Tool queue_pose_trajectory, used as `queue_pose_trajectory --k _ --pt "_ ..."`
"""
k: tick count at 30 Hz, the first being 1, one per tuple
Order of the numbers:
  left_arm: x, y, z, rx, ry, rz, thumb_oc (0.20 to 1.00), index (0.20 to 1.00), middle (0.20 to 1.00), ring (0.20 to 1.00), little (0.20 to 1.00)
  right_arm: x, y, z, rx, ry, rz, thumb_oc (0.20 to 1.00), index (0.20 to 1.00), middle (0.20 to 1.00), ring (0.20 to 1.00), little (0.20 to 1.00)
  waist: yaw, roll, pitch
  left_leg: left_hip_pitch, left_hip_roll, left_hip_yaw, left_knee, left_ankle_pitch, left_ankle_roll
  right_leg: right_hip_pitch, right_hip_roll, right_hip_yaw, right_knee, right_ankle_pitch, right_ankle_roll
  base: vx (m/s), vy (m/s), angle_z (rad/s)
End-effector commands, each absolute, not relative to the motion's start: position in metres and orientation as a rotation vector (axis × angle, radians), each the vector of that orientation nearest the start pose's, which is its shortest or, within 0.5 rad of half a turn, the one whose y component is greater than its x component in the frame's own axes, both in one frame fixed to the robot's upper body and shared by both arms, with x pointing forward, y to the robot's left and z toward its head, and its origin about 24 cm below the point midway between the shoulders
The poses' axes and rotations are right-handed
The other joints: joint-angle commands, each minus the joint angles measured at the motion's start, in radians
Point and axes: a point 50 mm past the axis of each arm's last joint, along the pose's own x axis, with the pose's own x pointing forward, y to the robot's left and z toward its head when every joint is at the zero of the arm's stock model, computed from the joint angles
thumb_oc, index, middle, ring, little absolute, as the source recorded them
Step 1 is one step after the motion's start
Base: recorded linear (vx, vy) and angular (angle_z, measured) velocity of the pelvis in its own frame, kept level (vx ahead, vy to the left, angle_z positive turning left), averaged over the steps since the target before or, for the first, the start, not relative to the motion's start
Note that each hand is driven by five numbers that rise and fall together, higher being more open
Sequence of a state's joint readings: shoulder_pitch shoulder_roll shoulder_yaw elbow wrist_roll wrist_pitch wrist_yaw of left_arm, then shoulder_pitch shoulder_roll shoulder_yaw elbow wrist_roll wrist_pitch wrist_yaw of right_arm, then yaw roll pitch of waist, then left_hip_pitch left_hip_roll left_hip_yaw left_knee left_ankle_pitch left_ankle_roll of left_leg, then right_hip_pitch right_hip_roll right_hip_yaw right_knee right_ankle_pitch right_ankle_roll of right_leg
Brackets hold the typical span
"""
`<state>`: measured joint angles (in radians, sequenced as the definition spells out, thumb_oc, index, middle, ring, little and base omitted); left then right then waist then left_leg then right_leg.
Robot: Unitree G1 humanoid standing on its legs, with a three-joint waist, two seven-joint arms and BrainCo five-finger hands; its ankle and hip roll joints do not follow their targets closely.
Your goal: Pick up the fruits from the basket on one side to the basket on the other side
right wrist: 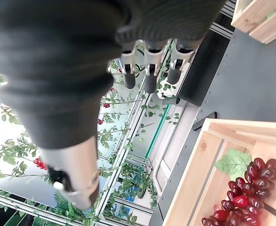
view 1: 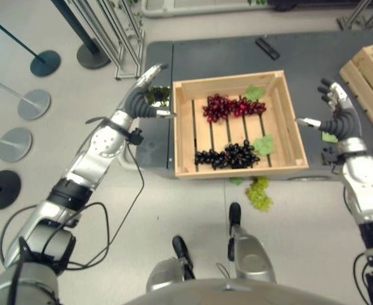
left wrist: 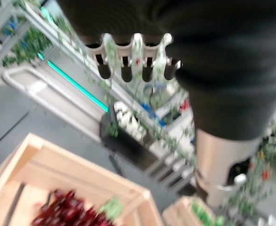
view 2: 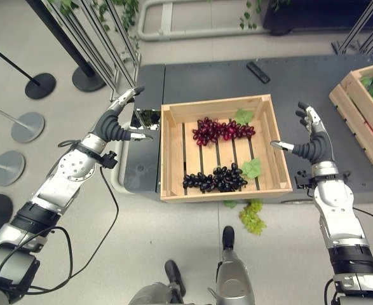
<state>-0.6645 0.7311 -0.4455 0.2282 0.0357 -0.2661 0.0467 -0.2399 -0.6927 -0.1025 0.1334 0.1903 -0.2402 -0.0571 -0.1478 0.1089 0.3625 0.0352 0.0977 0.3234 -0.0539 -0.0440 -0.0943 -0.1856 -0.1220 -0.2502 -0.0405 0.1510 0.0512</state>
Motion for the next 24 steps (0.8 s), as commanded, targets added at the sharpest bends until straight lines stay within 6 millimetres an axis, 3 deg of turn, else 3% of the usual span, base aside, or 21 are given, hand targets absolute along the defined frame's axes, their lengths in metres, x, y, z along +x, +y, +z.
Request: queue_pose_trajectory --k 1,3,11,24 --pt "0.339 0.17 0.216 0.923 -0.64 -0.288 1.0 1.0 1.0 1.0 1.0 0.278 -0.268 0.203 -0.492 -0.619 -0.082 1.0 1.0 1.0 1.0 1.0 -0.002 -0.046 -0.031 -0.073 0.02 -0.027 0.082 0.048 -0.011 -0.021 -0.079 0.02 0.239 -0.163 0.109 -0.04 -0.021 -0.02" --pt "0.341 0.157 0.221 0.966 -0.664 -0.332 1.0 1.0 1.0 1.0 1.0 0.277 -0.264 0.209 -0.475 -0.659 -0.075 1.0 1.0 1.0 1.0 1.0 -0.007 -0.038 -0.013 -0.107 0.023 -0.03 0.096 0.051 -0.012 -0.055 -0.081 0.027 0.254 -0.166 0.109 -0.04 -0.032 -0.01" --pt "0.349 0.137 0.217 1.045 -0.643 -0.409 1.0 1.0 1.0 1.0 1.0 0.278 -0.258 0.221 -0.516 -0.71 -0.078 1.0 1.0 1.0 1.0 1.0 -0.016 -0.006 0.04 -0.164 0.024 -0.027 0.109 0.062 -0.016 -0.127 -0.08 0.042 0.273 -0.17 0.104 -0.03 -0.009 -0.03" --pt "0.357 0.125 0.201 1.16 -0.584 -0.442 1.0 1.0 1.0 1.0 1.0 0.276 -0.247 0.241 -0.533 -0.814 -0.094 1.0 1.0 1.0 1.0 1.0 -0.035 0.047 0.132 -0.22 0.019 -0.008 0.131 0.061 -0.012 -0.228 -0.076 0.087 0.327 -0.179 0.098 -0.02 0.003 -0.05"
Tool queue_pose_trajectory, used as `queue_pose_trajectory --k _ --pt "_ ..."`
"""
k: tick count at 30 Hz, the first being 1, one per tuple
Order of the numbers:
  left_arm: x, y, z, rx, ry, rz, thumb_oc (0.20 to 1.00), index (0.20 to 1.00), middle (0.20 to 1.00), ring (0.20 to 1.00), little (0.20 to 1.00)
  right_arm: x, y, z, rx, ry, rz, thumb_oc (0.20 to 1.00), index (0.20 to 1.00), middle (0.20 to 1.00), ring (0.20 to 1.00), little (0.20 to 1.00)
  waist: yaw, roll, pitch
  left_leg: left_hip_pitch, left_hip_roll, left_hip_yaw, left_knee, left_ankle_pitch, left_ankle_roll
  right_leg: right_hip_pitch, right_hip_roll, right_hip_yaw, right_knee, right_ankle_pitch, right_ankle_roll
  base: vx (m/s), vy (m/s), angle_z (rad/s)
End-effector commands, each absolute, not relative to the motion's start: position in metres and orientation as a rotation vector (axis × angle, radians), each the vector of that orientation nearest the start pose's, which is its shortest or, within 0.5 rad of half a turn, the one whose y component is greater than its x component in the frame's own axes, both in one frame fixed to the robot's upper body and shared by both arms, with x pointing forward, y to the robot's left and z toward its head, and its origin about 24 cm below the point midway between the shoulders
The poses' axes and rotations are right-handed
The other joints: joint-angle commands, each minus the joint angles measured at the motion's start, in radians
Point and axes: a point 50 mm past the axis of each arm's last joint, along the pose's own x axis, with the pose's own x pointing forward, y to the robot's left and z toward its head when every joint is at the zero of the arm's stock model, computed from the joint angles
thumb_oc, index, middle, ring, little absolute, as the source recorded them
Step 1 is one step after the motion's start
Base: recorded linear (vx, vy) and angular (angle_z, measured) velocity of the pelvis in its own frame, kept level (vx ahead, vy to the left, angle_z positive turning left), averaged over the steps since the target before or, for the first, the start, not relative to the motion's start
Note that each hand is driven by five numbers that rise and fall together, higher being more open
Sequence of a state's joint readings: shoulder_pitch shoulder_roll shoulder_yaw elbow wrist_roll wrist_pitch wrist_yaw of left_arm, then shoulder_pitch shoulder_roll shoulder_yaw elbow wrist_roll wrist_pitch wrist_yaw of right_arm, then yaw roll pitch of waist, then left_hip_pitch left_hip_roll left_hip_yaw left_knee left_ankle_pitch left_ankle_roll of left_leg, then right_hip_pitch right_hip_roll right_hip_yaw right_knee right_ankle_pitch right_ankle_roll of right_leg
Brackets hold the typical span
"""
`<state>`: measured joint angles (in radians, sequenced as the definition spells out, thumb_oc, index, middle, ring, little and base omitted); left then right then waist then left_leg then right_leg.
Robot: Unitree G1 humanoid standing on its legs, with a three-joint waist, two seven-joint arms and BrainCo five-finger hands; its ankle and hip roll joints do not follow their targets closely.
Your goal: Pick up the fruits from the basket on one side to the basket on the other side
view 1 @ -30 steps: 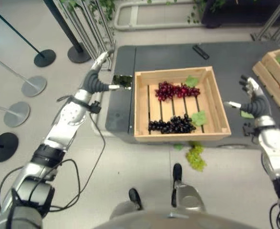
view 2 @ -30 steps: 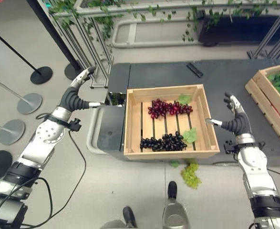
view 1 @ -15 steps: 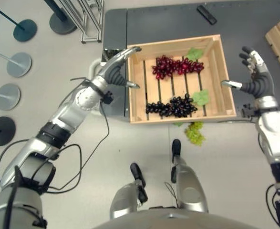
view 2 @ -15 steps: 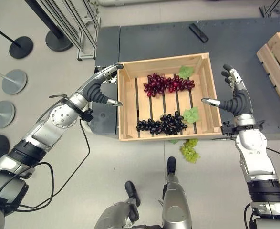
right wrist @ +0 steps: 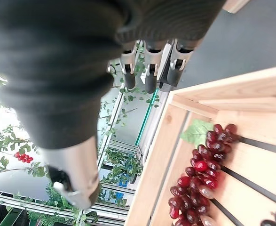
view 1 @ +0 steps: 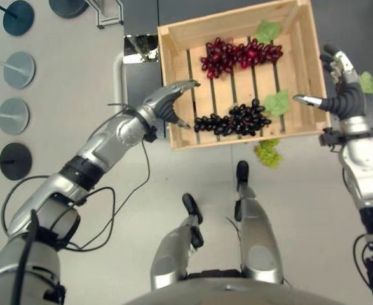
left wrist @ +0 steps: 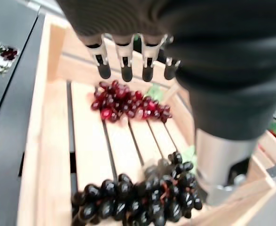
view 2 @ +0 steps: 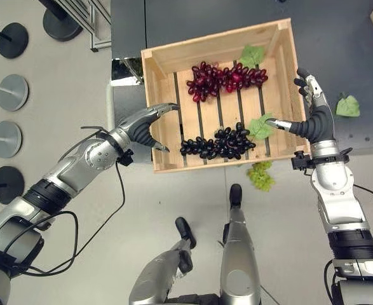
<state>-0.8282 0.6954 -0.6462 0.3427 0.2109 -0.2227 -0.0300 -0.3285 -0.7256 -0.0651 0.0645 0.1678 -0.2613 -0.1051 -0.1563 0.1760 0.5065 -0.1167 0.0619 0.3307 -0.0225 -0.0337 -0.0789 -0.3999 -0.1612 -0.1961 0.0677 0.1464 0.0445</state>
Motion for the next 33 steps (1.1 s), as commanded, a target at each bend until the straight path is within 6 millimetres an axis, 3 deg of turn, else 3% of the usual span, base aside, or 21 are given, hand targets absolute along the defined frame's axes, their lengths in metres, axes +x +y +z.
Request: queue_pose_trajectory --k 1,6,15,20,22,25,28,33 --pt "0.357 0.125 0.201 1.161 -0.585 -0.442 1.0 1.0 1.0 1.0 1.0 0.276 -0.247 0.241 -0.533 -0.814 -0.095 1.0 1.0 1.0 1.0 1.0 -0.026 -0.02 -0.012 -0.068 0.054 -0.015 0.099 0.051 -0.027 -0.015 -0.037 0.033 0.219 -0.174 0.104 0.0 0.0 0.0" --pt "0.36 0.105 0.205 1.17 -0.618 -0.462 1.0 1.0 1.0 1.0 1.0 0.276 -0.246 0.242 -0.541 -0.823 -0.105 1.0 1.0 1.0 1.0 1.0 -0.036 -0.008 0.008 -0.072 0.049 -0.011 0.097 0.051 -0.024 -0.031 -0.037 0.041 0.229 -0.179 0.103 -0.01 0.005 -0.08" --pt "0.373 0.08 0.187 1.218 -0.556 -0.481 1.0 1.0 1.0 1.0 1.0 0.279 -0.238 0.242 -0.524 -0.832 -0.091 1.0 1.0 1.0 1.0 1.0 -0.06 0.013 0.014 -0.083 0.043 0.002 0.089 0.053 -0.024 -0.07 -0.032 0.063 0.246 -0.187 0.098 0.0 0.002 -0.07" --pt "0.375 0.042 0.191 1.176 -0.583 -0.492 1.0 1.0 1.0 1.0 1.0 0.281 -0.232 0.241 -0.495 -0.838 -0.079 1.0 1.0 1.0 1.0 1.0 -0.076 0.018 0.014 -0.09 0.043 0.005 0.085 0.055 -0.023 -0.09 -0.026 0.07 0.252 -0.19 0.093 0.0 -0.002 -0.01" --pt "0.375 0.041 0.192 1.175 -0.584 -0.492 1.0 1.0 1.0 1.0 1.0 0.281 -0.232 0.242 -0.497 -0.839 -0.081 1.0 1.0 1.0 1.0 1.0 -0.075 0.019 0.014 -0.091 0.043 0.005 0.085 0.055 -0.023 -0.091 -0.026 0.071 0.252 -0.191 0.093 0.0 0.0 0.0" --pt "0.373 0.02 0.191 1.156 -0.589 -0.526 1.0 1.0 1.0 1.0 1.0 0.283 -0.227 0.244 -0.476 -0.852 -0.073 1.0 1.0 1.0 1.0 1.0 -0.085 0.023 0.014 -0.094 0.043 0.009 0.082 0.055 -0.022 -0.102 -0.022 0.077 0.251 -0.19 0.091 -0.01 -0.007 -0.04" --pt "0.374 0.02 0.188 1.166 -0.571 -0.523 1.0 1.0 1.0 1.0 1.0 0.282 -0.227 0.245 -0.463 -0.861 -0.079 1.0 1.0 1.0 1.0 1.0 -0.085 0.024 0.014 -0.097 0.043 0.013 0.083 0.053 -0.022 -0.108 -0.02 0.08 0.253 -0.189 0.091 0.0 -0.001 -0.1" --pt "0.384 0.042 0.165 1.25 -0.457 -0.486 1.0 1.0 1.0 1.0 1.0 0.278 -0.225 0.248 -0.466 -0.883 -0.078 1.0 1.0 1.0 1.0 1.0 -0.088 0.021 0.014 -0.104 0.041 0.023 0.092 0.046 -0.02 -0.128 -0.018 0.093 0.265 -0.192 0.091 0.0 0.001 -0.09"
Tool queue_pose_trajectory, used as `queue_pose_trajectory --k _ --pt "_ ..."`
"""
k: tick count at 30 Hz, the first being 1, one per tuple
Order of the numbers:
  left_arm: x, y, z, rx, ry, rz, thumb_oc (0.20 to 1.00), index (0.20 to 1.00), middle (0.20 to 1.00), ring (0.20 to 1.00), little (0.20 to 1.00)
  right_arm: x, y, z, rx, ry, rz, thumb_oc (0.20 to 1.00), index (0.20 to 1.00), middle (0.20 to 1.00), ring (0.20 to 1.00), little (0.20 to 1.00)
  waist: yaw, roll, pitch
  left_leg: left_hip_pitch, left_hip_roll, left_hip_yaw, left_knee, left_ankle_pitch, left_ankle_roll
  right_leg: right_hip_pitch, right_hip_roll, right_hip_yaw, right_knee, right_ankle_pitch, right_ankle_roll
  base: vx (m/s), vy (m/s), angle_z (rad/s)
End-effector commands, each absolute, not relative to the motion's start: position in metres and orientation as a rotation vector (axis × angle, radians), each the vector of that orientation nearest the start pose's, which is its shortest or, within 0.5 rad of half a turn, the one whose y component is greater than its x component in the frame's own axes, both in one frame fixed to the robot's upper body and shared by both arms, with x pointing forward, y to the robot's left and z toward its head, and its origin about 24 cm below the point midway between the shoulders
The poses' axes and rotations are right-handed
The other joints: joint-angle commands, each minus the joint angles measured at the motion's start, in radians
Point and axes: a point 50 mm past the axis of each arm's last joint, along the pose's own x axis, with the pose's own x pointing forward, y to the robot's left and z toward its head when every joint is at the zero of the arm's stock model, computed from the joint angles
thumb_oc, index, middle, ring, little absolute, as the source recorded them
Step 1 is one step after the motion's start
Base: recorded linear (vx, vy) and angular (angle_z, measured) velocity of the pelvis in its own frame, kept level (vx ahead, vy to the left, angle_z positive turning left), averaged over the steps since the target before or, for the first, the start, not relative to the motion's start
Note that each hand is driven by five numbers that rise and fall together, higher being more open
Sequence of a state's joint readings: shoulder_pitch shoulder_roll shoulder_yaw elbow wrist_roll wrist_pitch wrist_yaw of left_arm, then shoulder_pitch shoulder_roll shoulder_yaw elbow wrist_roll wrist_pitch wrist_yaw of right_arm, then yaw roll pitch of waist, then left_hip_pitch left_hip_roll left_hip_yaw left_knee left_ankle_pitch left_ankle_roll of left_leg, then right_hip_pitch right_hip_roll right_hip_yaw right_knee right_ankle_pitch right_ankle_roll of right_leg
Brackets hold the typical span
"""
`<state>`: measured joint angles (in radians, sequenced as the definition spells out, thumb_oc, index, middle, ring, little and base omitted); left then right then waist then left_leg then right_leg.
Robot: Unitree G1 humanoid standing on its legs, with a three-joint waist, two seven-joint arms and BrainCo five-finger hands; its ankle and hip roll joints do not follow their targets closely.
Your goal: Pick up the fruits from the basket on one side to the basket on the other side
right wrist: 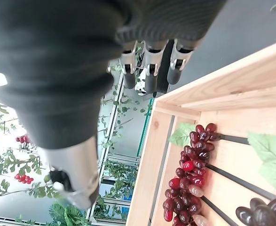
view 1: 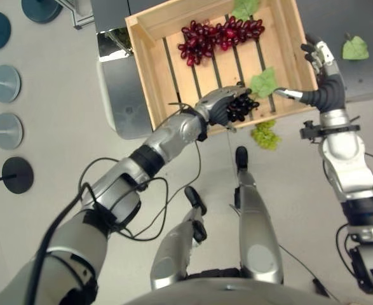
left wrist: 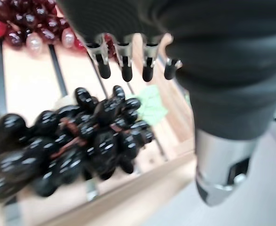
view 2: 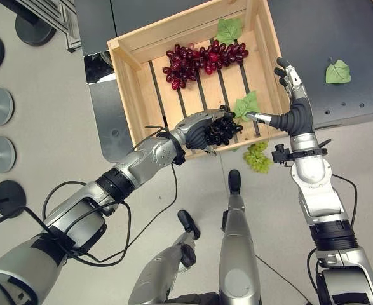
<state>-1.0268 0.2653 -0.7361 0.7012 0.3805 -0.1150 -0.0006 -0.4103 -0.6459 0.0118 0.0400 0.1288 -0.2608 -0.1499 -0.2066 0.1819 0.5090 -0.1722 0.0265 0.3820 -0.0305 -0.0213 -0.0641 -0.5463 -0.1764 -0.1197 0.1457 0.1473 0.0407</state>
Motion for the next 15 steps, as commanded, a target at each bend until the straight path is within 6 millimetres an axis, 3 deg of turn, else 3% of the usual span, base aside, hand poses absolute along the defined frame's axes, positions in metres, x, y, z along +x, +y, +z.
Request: queue_pose_trajectory --k 1,3,9,13,15 --pt "0.386 0.05 0.16 1.277 -0.43 -0.474 1.0 1.0 1.0 1.0 1.0 0.277 -0.224 0.249 -0.462 -0.894 -0.073 1.0 1.0 1.0 1.0 1.0 -0.038 0.014 0.011 -0.053 0.078 -0.026 0.103 0.032 -0.034 0.012 -0.001 0.019 0.19 -0.195 0.094 0.0 -0.004 -0.06" --pt "0.39 0.07 0.148 1.305 -0.359 -0.441 1.0 1.0 1.0 1.0 1.0 0.273 -0.223 0.253 -0.447 -0.919 -0.068 1.0 1.0 1.0 1.0 1.0 -0.037 0.014 0.011 -0.062 0.076 -0.023 0.108 0.026 -0.035 0.0 0.002 0.024 0.198 -0.204 0.095 0.0 -0.012 -0.05" --pt "0.391 0.098 0.138 1.305 -0.293 -0.39 1.0 1.0 1.0 1.0 1.0 0.269 -0.227 0.253 -0.444 -0.928 -0.082 1.0 1.0 1.0 1.0 1.0 -0.026 0.013 0.011 -0.087 0.078 -0.024 0.115 0.027 -0.035 -0.029 0.007 0.025 0.208 -0.205 0.093 0.0 -0.005 -0.02" --pt "0.391 0.11 0.14 1.291 -0.28 -0.364 1.0 1.0 1.0 1.0 1.0 0.269 -0.228 0.25 -0.442 -0.917 -0.089 1.0 1.0 1.0 1.0 1.0 -0.019 0.013 0.011 -0.094 0.081 -0.028 0.12 0.026 -0.035 -0.035 0.009 0.024 0.211 -0.206 0.091 0.0 0.0 0.0" --pt "0.393 0.12 0.154 1.25 -0.304 -0.319 1.0 1.0 1.0 1.0 1.0 0.269 -0.231 0.248 -0.436 -0.908 -0.095 1.0 1.0 1.0 1.0 1.0 -0.014 0.013 0.011 -0.096 0.082 -0.031 0.123 0.025 -0.034 -0.038 0.009 0.02 0.215 -0.208 0.09 0.0 0.0 0.0"
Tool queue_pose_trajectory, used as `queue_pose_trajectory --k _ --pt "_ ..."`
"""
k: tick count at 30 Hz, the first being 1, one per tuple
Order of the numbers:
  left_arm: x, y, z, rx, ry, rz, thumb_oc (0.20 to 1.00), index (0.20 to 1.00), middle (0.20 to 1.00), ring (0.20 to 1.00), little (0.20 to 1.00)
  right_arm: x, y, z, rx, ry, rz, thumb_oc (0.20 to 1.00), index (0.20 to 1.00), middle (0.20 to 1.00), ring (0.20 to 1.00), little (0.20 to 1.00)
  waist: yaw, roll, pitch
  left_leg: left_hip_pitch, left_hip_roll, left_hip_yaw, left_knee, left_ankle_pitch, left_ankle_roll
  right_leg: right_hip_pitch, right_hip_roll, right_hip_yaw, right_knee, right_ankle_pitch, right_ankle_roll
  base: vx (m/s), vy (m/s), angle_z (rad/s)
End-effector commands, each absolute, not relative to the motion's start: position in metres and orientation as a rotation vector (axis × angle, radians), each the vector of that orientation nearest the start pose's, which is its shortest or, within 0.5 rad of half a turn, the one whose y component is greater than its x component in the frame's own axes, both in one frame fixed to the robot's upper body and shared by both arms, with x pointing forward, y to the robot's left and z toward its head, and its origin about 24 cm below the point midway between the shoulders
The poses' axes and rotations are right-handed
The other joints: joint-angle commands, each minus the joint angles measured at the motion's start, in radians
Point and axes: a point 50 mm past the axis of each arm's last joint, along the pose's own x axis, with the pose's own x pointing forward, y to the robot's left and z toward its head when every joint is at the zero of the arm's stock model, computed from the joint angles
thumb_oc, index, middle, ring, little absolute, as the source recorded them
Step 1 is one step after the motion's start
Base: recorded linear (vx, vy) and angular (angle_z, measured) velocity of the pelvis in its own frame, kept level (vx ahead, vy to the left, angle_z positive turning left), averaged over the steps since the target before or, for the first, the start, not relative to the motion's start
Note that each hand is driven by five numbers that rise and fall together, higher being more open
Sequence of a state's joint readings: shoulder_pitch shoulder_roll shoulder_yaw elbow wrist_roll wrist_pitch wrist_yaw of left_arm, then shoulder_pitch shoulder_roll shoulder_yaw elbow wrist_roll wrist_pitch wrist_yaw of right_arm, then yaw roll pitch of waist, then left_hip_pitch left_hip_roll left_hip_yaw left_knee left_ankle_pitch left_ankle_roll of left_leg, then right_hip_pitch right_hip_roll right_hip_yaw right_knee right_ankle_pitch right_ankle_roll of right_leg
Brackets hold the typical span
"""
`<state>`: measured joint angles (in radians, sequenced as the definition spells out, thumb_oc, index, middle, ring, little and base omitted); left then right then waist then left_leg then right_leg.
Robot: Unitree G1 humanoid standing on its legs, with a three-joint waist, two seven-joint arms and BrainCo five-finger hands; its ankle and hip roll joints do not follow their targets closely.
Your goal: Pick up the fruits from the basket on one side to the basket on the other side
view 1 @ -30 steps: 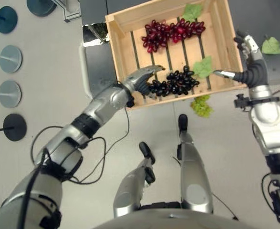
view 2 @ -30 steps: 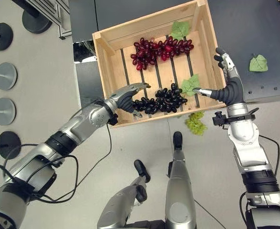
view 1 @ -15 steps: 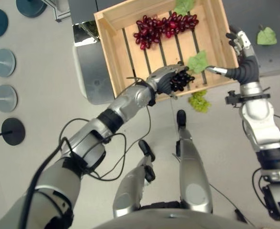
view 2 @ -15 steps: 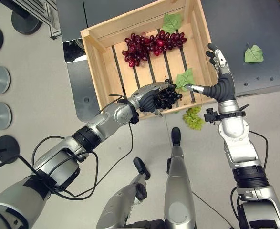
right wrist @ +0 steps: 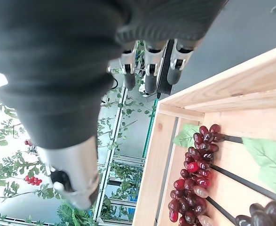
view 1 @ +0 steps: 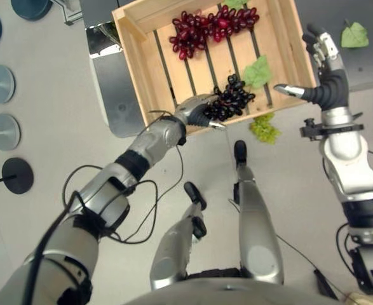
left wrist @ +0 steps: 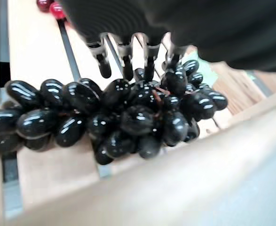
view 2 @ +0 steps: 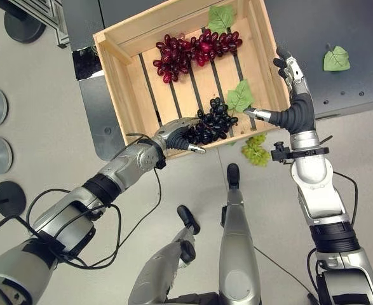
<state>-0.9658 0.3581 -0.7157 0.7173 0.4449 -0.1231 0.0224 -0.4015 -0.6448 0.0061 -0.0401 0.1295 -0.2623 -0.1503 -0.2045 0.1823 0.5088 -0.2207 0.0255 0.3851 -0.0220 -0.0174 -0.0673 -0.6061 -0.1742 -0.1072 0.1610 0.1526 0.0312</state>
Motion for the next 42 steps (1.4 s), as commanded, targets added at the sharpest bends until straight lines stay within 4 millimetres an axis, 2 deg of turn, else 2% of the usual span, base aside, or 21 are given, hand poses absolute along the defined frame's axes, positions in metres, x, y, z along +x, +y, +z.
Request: queue_pose_trajectory --k 1,2,4,7,8,11,12,19,25,28,29,34,42 --pt "0.393 0.123 0.16 1.235 -0.319 -0.308 1.0 1.0 1.0 1.0 1.0 0.269 -0.231 0.247 -0.435 -0.903 -0.097 1.0 1.0 1.0 1.0 1.0 -0.016 0.013 0.011 -0.046 0.083 -0.035 0.115 0.02 -0.032 0.022 0.006 0.006 0.2 -0.215 0.1 0.0 0.0 0.0" --pt "0.392 0.123 0.16 1.235 -0.318 -0.308 1.0 1.0 1.0 1.0 1.0 0.269 -0.231 0.246 -0.434 -0.903 -0.096 1.0 1.0 1.0 1.0 1.0 -0.016 0.012 0.011 -0.046 0.083 -0.035 0.115 0.02 -0.032 0.022 0.006 0.006 0.2 -0.215 0.1 0.0 0.0 0.0" --pt "0.393 0.13 0.173 1.218 -0.34 -0.29 1.0 1.0 1.0 1.0 1.0 0.268 -0.233 0.245 -0.428 -0.894 -0.096 1.0 1.0 1.0 1.0 1.0 -0.013 0.014 0.011 -0.045 0.081 -0.036 0.114 0.02 -0.032 0.023 0.007 0.003 0.201 -0.216 0.1 0.0 0.0 0.0" --pt "0.389 0.14 0.203 1.221 -0.404 -0.294 1.0 1.0 1.0 1.0 1.0 0.267 -0.236 0.243 -0.421 -0.88 -0.09 1.0 1.0 1.0 1.0 1.0 -0.009 0.018 0.011 -0.045 0.079 -0.043 0.115 0.019 -0.033 0.033 0.006 -0.001 0.197 -0.213 0.1 0.0 0.0 0.0" --pt "0.389 0.14 0.203 1.221 -0.403 -0.295 1.0 1.0 1.0 1.0 1.0 0.267 -0.236 0.243 -0.42 -0.879 -0.089 1.0 1.0 1.0 1.0 1.0 -0.01 0.017 0.011 -0.045 0.079 -0.044 0.116 0.019 -0.033 0.033 0.005 -0.001 0.198 -0.214 0.1 0.0 0.0 0.0" --pt "0.381 0.145 0.229 1.208 -0.475 -0.314 1.0 1.0 1.0 1.0 1.0 0.266 -0.241 0.242 -0.43 -0.865 -0.092 1.0 1.0 1.0 1.0 1.0 -0.005 0.024 0.011 -0.041 0.079 -0.046 0.119 0.017 -0.034 0.038 0.004 -0.004 0.195 -0.211 0.1 0.0 0.0 0.0" --pt "0.376 0.15 0.243 1.203 -0.509 -0.32 1.0 1.0 1.0 1.0 1.0 0.265 -0.243 0.24 -0.432 -0.856 -0.097 1.0 1.0 1.0 1.0 1.0 -0.003 0.029 0.011 -0.038 0.078 -0.046 0.118 0.017 -0.035 0.042 0.004 -0.004 0.195 -0.21 0.1 0.0 0.0 0.0" --pt "0.365 0.162 0.268 1.206 -0.565 -0.318 1.0 1.0 1.0 1.0 1.0 0.263 -0.248 0.234 -0.435 -0.824 -0.091 1.0 1.0 1.0 1.0 1.0 0.001 0.035 0.011 -0.025 0.079 -0.048 0.117 0.017 -0.039 0.053 0.003 -0.005 0.194 -0.213 0.102 0.0 0.0 0.0" --pt "0.37 0.159 0.265 1.245 -0.561 -0.298 1.0 1.0 1.0 1.0 1.0 0.262 -0.247 0.235 -0.435 -0.833 -0.085 1.0 1.0 1.0 1.0 1.0 -0.001 0.033 0.011 -0.031 0.08 -0.048 0.118 0.018 -0.042 0.045 0.003 -0.006 0.198 -0.215 0.105 0.0 0.0 0.0" --pt "0.379 0.156 0.254 1.284 -0.516 -0.273 1.0 1.0 1.0 1.0 1.0 0.262 -0.245 0.238 -0.437 -0.845 -0.087 1.0 1.0 1.0 1.0 1.0 -0.003 0.029 0.011 -0.039 0.082 -0.045 0.118 0.018 -0.042 0.034 0.004 -0.003 0.205 -0.218 0.105 0.0 0.0 0.0" --pt "0.385 0.149 0.244 1.296 -0.494 -0.269 1.0 1.0 1.0 1.0 1.0 0.262 -0.243 0.241 -0.432 -0.862 -0.084 1.0 1.0 1.0 1.0 1.0 -0.005 0.026 0.011 -0.047 0.081 -0.046 0.118 0.019 -0.041 0.022 0.006 0.0 0.211 -0.221 0.105 0.0 0.0 0.0" --pt "0.394 0.133 0.228 1.309 -0.457 -0.268 1.0 1.0 1.0 1.0 1.0 0.26 -0.234 0.257 -0.424 -0.935 -0.055 1.0 1.0 1.0 1.0 1.0 -0.011 0.02 0.011 -0.089 0.08 -0.036 0.124 0.021 -0.039 -0.026 0.01 0.011 0.218 -0.218 0.103 0.0 0.0 0.0" --pt "0.399 0.136 0.216 1.322 -0.407 -0.249 1.0 1.0 1.0 1.0 1.0 0.255 -0.224 0.272 -0.43 -1.012 -0.027 1.0 1.0 1.0 1.0 1.0 -0.013 0.009 0.011 -0.155 0.085 -0.024 0.127 0.025 -0.039 -0.113 0.029 0.035 0.238 -0.216 0.1 0.01 0.003 -0.07"
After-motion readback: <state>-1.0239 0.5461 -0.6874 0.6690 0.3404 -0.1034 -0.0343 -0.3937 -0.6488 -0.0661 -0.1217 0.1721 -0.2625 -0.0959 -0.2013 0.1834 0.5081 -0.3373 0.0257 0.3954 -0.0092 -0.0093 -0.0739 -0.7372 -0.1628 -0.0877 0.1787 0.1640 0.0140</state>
